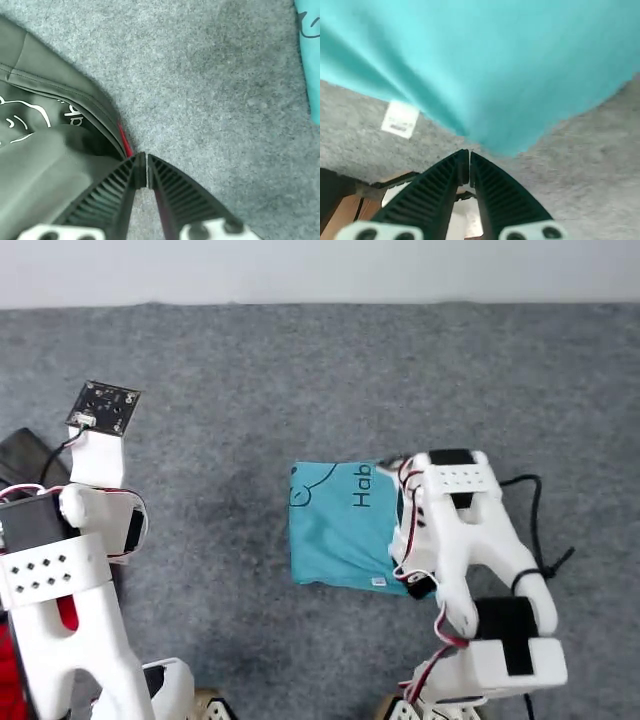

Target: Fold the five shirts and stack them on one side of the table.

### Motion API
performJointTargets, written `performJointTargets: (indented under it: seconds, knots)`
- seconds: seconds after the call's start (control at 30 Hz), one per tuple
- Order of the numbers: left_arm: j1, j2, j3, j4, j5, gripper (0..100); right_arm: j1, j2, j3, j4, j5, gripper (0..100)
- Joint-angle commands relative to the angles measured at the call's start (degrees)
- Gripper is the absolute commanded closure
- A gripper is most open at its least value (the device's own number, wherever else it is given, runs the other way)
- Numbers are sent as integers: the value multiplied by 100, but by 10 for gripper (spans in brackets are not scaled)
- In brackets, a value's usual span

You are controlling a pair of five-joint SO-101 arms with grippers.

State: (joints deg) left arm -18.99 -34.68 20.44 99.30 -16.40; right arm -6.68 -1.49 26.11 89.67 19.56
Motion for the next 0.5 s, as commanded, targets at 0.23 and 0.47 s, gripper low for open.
performJointTargets:
  seconds: [0.23, 0.47]
  knots:
    - [-18, -167, -22, 123, -9, 986, -1710, -1059, -879, 57, -26, 990]
    - [-88, -176, -22, 123, -9, 986, -2484, 119, -879, -1068, -1371, 990]
